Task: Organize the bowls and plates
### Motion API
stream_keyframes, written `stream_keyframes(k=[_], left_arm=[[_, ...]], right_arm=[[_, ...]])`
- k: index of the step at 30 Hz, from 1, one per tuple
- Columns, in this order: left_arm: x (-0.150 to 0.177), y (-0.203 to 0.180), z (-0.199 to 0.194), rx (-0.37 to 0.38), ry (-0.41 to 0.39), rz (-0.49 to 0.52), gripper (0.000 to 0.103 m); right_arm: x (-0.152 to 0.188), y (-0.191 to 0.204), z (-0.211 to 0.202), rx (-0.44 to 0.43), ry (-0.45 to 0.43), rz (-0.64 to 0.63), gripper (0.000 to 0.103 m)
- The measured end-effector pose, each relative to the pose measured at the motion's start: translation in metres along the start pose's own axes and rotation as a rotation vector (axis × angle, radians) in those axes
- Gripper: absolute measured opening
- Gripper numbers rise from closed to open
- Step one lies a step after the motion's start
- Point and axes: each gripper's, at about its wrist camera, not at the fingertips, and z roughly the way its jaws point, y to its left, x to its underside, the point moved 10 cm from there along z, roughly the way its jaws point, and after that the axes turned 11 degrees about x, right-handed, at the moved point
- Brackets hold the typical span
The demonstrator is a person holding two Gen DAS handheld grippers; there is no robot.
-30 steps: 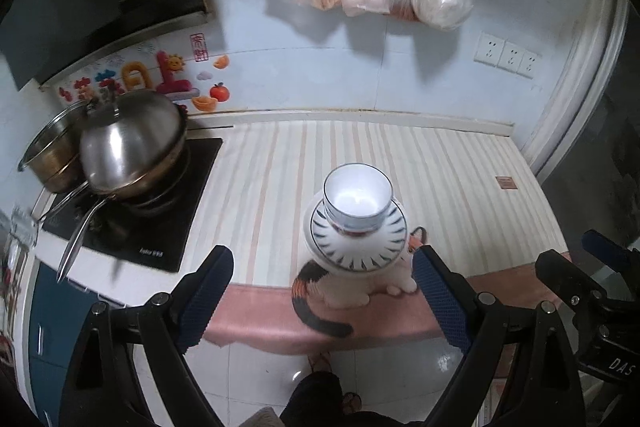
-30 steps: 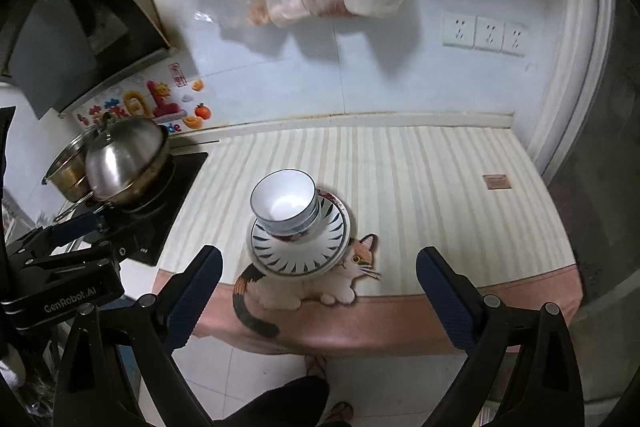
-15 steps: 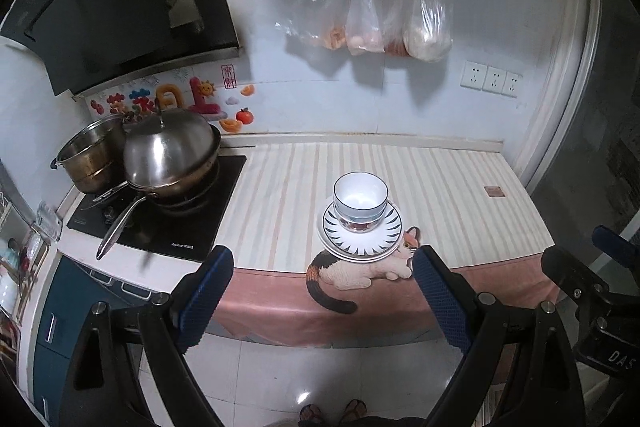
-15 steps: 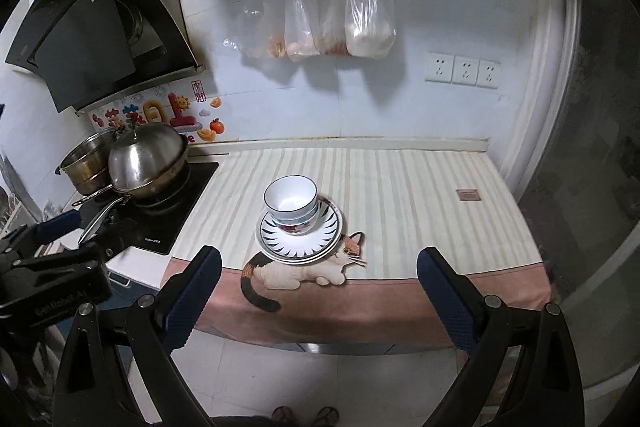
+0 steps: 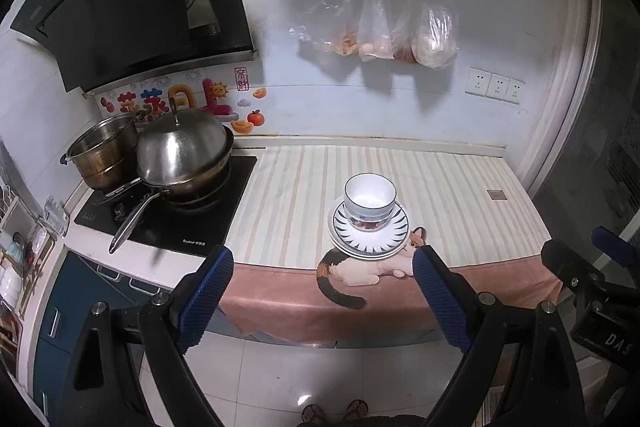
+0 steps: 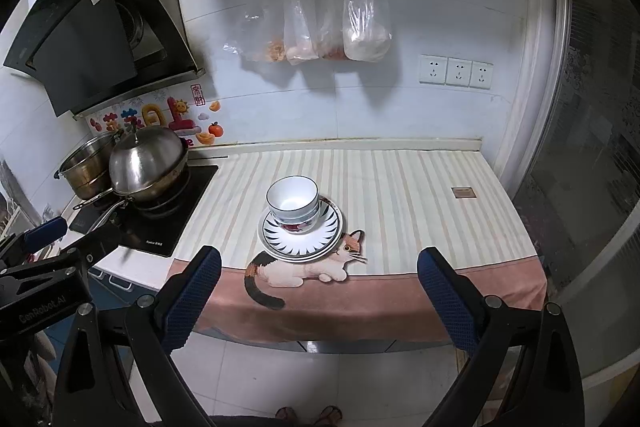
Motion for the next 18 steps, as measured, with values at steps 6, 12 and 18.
stream_keyframes(k=[6, 12, 18], left_arm=[[0.0038, 0.0016, 0.0027, 0.002, 0.013, -0.003, 0.092], [0.0043, 0.0020, 0.0032, 0.007, 0.018, -0.003, 0.092], [0.0051, 0.0002, 0.0027, 0.012, 0.018, 0.000, 0.092]], right_arm=[[-0.0020, 0.0014, 0.0003, 0.017, -0.005, 0.008, 0.101], [-0.0004, -0.0001, 0.0004, 0.030, 0.000, 0.018, 0.101], [-0.0006, -0.0008, -0.0012, 0.038, -0.004, 0.024, 0.101]])
